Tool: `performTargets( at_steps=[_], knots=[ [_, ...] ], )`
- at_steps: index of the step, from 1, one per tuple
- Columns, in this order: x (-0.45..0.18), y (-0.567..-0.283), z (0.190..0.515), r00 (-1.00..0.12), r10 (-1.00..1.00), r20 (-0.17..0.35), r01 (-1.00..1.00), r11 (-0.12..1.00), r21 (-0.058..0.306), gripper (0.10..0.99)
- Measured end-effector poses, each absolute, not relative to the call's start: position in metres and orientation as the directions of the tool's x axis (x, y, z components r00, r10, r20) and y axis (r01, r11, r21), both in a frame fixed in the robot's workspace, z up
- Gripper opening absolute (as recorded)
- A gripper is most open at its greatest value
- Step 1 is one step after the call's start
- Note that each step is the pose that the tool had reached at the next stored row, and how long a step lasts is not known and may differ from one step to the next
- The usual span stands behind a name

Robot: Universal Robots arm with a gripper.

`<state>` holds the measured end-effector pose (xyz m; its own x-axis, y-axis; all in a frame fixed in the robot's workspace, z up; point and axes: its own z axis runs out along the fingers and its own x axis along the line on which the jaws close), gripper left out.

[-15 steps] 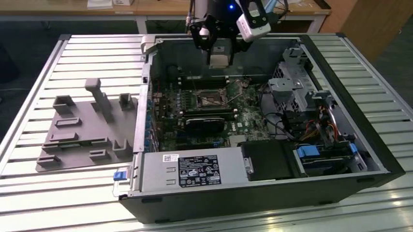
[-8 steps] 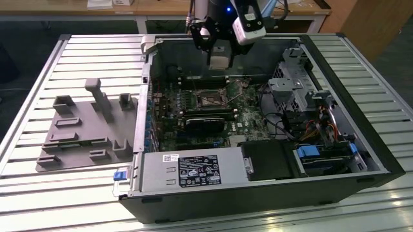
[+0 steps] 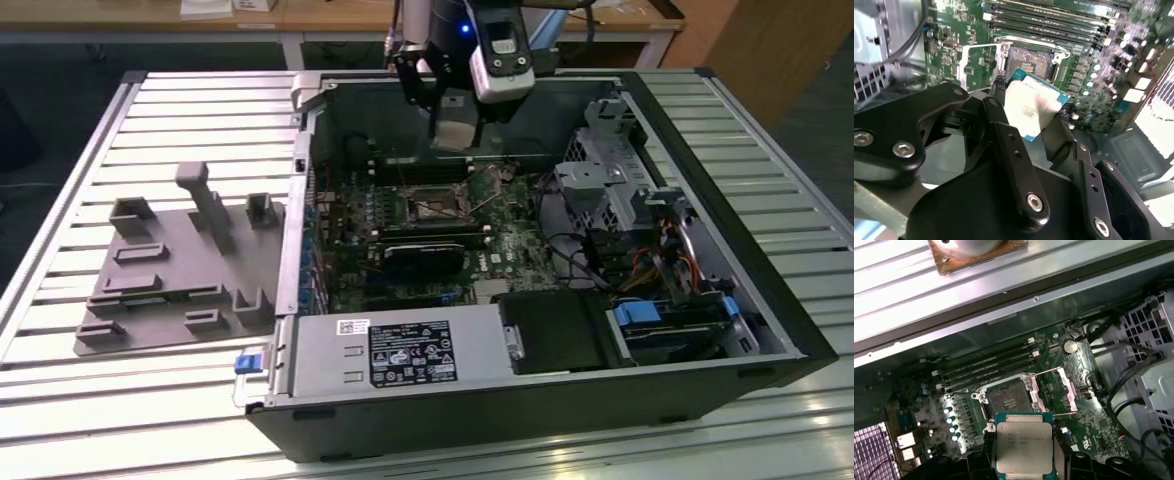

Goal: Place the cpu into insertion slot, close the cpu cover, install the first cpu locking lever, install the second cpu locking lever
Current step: 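Place the cpu into insertion slot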

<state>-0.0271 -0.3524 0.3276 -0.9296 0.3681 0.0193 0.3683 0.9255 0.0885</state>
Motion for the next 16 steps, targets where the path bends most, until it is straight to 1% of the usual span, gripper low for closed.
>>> performTargets(
  at_steps=[16],
  knots=[
    [-0.0271, -0.3524, 0.3173, -0.785, 0.619, 0.019, 0.618, 0.781, 0.088, 0.537]
  ],
)
